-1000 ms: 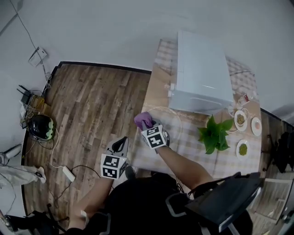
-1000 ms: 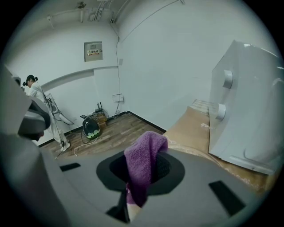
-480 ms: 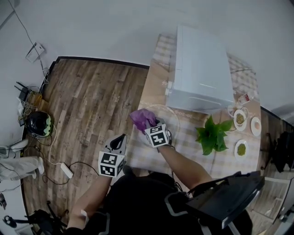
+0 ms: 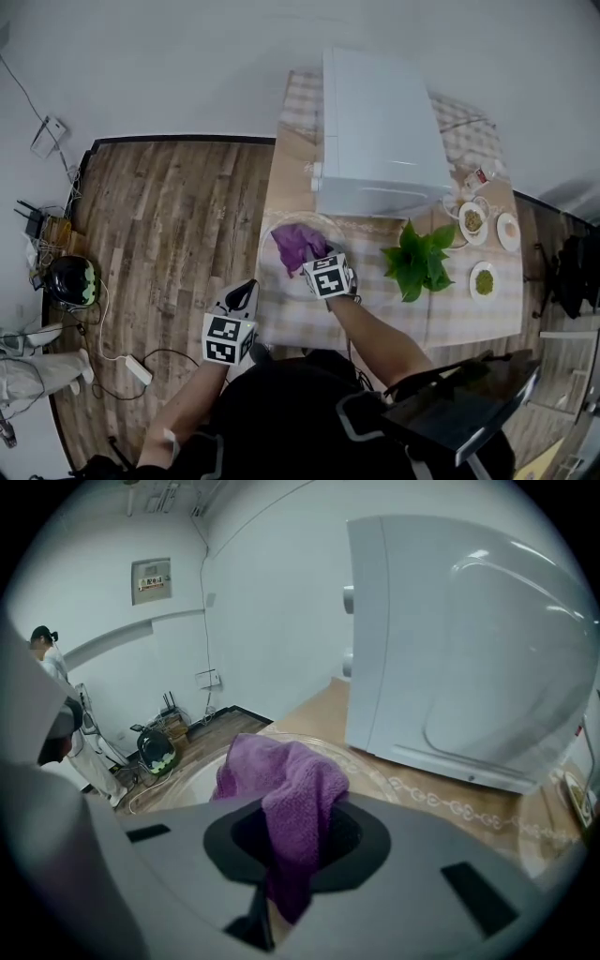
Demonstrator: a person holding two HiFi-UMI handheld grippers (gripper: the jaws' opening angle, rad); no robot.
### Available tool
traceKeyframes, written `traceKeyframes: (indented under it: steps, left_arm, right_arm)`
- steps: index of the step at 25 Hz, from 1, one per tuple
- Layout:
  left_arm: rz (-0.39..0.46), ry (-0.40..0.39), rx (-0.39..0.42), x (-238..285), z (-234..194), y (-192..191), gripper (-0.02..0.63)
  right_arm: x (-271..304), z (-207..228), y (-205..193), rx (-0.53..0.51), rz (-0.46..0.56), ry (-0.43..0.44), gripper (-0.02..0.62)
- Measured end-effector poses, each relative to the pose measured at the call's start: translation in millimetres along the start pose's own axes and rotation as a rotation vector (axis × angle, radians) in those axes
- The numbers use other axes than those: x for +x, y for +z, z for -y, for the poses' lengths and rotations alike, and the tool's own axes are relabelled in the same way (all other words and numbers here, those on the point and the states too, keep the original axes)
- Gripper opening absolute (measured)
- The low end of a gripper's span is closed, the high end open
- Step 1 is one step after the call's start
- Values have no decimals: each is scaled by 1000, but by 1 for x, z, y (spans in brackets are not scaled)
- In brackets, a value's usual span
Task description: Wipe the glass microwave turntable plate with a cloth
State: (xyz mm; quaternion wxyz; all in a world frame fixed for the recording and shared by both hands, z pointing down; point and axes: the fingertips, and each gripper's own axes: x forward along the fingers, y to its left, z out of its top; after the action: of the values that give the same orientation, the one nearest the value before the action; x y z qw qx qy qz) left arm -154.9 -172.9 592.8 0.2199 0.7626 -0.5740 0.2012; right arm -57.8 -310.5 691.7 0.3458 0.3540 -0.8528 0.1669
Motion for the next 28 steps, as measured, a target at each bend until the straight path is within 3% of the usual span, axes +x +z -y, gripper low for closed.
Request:
traceKeyframes:
  steps: [18, 23, 28]
  left_arm:
    - [21, -82, 49, 9, 23, 9, 8]
    - [27, -80, 57, 9, 25, 10, 8]
    - [29, -74, 71, 10, 26, 8, 8]
  right_arm:
    - [-43, 71, -33, 77, -39, -223, 60]
    - [-53, 76, -33, 88, -39, -253, 60]
    - [-70, 60, -1, 85, 47, -224, 60]
